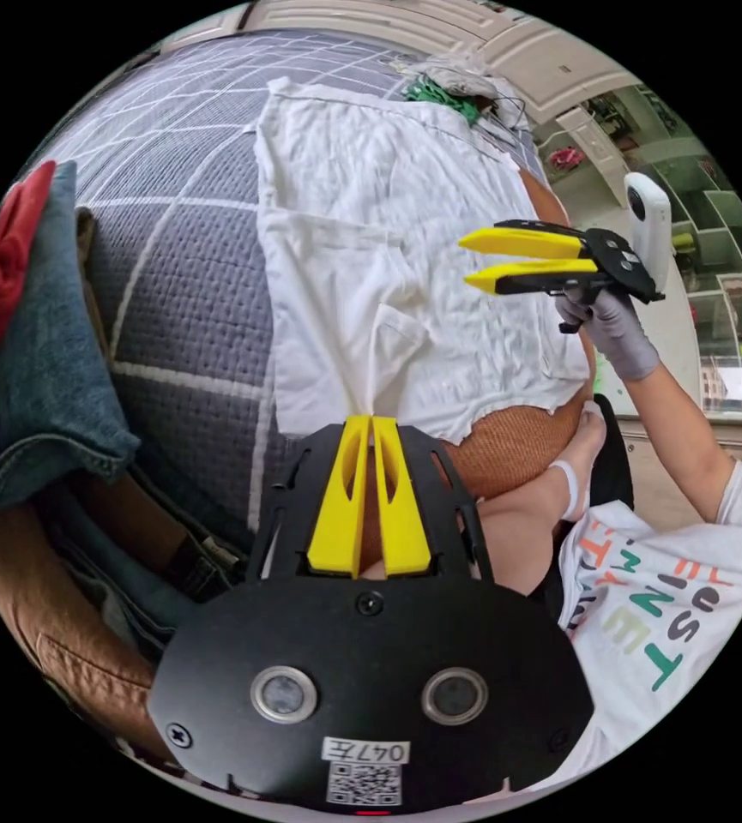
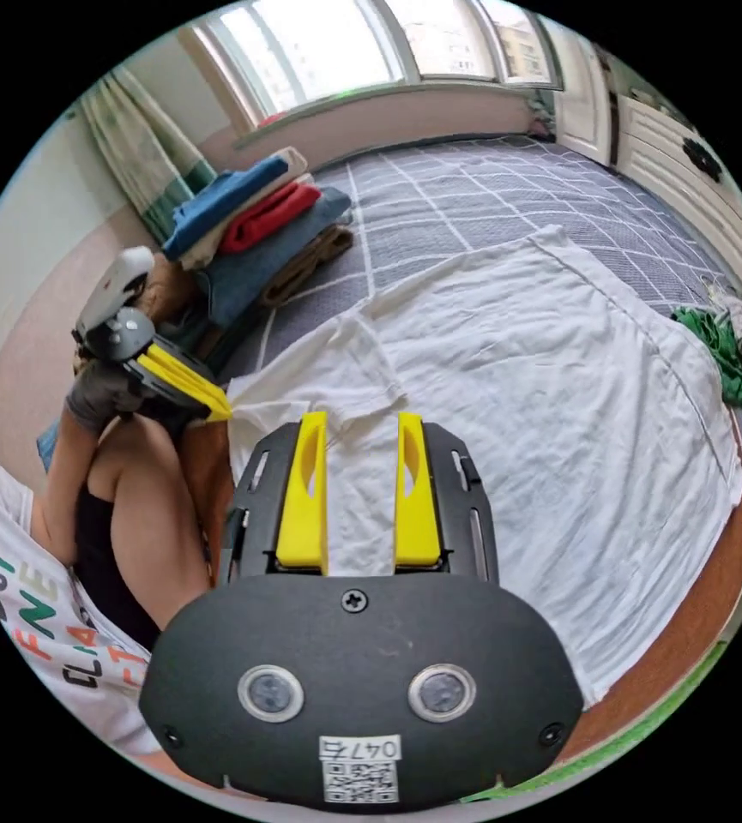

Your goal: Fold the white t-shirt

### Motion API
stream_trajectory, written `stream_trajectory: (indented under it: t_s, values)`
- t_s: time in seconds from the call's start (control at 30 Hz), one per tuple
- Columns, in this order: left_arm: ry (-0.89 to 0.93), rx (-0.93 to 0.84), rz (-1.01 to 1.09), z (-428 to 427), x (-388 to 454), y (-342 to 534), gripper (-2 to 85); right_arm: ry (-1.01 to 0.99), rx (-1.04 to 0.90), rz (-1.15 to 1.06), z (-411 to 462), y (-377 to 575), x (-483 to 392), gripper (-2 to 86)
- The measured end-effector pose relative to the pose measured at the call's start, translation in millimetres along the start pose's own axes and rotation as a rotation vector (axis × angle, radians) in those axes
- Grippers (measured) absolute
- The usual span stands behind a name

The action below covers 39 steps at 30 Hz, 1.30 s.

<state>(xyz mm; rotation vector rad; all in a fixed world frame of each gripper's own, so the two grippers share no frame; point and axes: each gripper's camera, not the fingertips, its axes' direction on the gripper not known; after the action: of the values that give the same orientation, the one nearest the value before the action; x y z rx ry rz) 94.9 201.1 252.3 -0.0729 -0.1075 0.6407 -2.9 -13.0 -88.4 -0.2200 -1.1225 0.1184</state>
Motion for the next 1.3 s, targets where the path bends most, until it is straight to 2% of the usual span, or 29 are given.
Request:
stream_trajectory:
  t_s: [0.13,0.3,0.37,0.43,0.6,0.73,0.77,0.87,0.9,1.03,1.1,1.17,1.3]
  values:
    - [0.046,0.056,-0.039,-3.6,-17.2,-9.1,-1.0,-0.014,-0.074,-0.014,24.4,-47.6,-0.3,6.1]
    - [0.072,0.047,-0.038,6.6,-28.2,-21.7,-0.9,0.107,-0.306,-0.077,105.1,-90.7,-3.1,4.0]
    - [0.079,0.038,-0.017,11.3,-28.3,-27.5,-0.9,0.073,-0.375,-0.123,120.6,-95.5,-11.6,0.4]
    - [0.074,0.003,-0.002,20.9,-30.1,-36.7,-0.9,0.092,-0.372,-0.166,118.6,-99.3,-25.8,-0.6]
    - [0.093,-0.083,0.012,46.0,-34.1,-62.3,-1.0,0.3,-0.269,-0.174,99.8,-113.8,-54.3,-0.5]
    - [0.083,-0.156,0.037,64.1,-30.7,-78.8,-1.0,0.416,-0.381,-0.115,128.9,-111.8,-52.2,4.4]
    - [0.083,-0.158,0.04,64.8,-30.3,-79.1,-1.0,0.391,-0.338,-0.122,122.4,-106.7,-60.3,4.1]
    - [0.062,-0.137,0.027,58.5,-31.2,-75.0,-1.0,0.125,-0.171,-0.302,95.0,-84.2,-99.3,3.0]
    - [0.043,-0.11,0.015,52.0,-32.1,-73.3,-1.0,0.058,-0.179,-0.354,96.9,-77.2,-110.6,3.2]
    - [0.023,-0.012,-0.038,37.1,-40.5,-74.5,-1.0,0.041,-0.311,-0.353,131.5,-68.7,-114.4,5.3]
    - [0.012,-0.027,-0.059,42.9,-45.1,-76.6,-1.0,-0.08,-0.352,-0.32,145.4,-63.5,-107.3,2.5]
    - [0.002,-0.066,-0.082,53.3,-50.8,-78.6,-1.0,-0.187,-0.314,-0.335,137.3,-55.8,-111.9,0.1]
    - [0.021,-0.111,-0.143,66.1,-63.8,-81.0,-1.0,-0.148,-0.216,-0.409,106.2,-20.6,-139.7,-0.6]
